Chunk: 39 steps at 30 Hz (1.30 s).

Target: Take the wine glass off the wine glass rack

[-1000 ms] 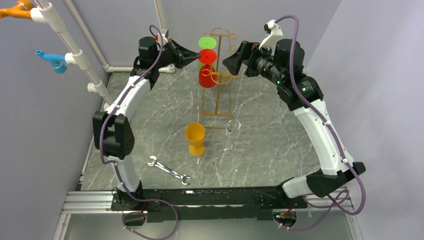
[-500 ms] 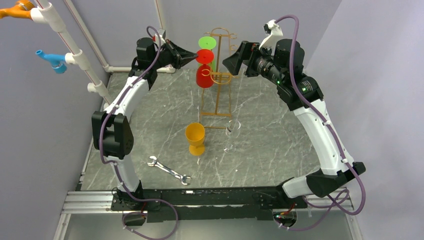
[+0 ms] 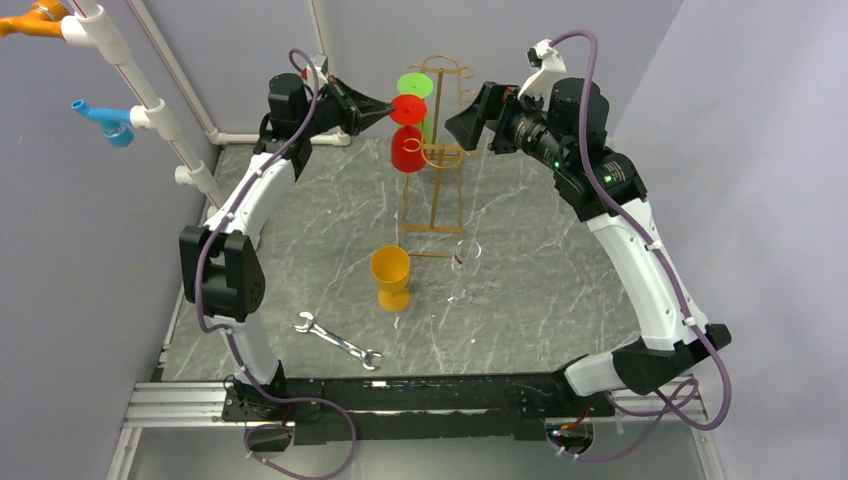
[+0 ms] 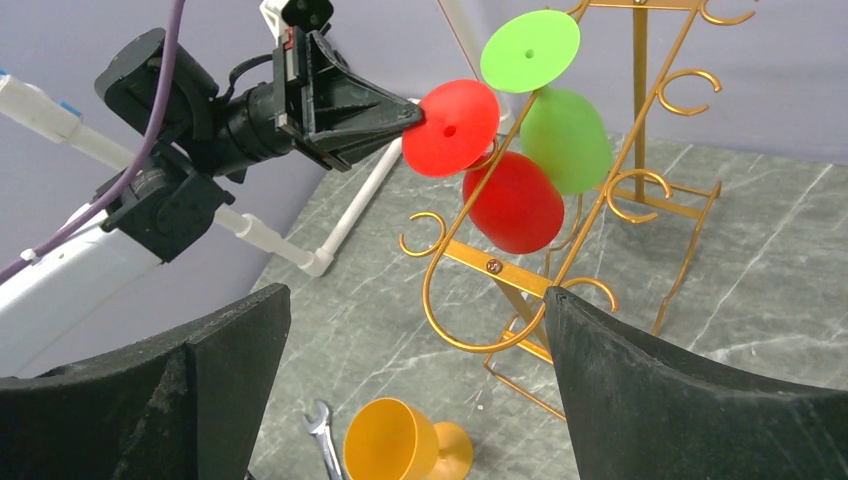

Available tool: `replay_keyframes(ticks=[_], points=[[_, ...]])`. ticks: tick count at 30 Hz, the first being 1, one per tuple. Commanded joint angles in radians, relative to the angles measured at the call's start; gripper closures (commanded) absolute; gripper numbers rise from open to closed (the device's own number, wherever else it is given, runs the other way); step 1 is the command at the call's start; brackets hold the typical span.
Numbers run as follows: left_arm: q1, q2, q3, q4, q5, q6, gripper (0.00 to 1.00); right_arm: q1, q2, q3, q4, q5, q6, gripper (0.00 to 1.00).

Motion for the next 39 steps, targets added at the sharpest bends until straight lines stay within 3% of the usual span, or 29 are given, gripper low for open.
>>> replay_keyframes(ticks=[1,22,39], points=[[0.008,-0.063,0.014,0.045,0.007,-0.001,1.00,-0.004,-0.035,0.000,0.046,-0.013,-0.002,0.00],[0.035,-0.098,-0.018,0.039,-0.002,0.016,1.00,-0.003,-0.036,-0.004,0.049,-0.019,0.000,0.00],[0.075,-0.187,-0.026,-0.027,0.021,0.131,1.00,-0.004,-0.036,-0.010,0.065,-0.036,0.020,0.00]])
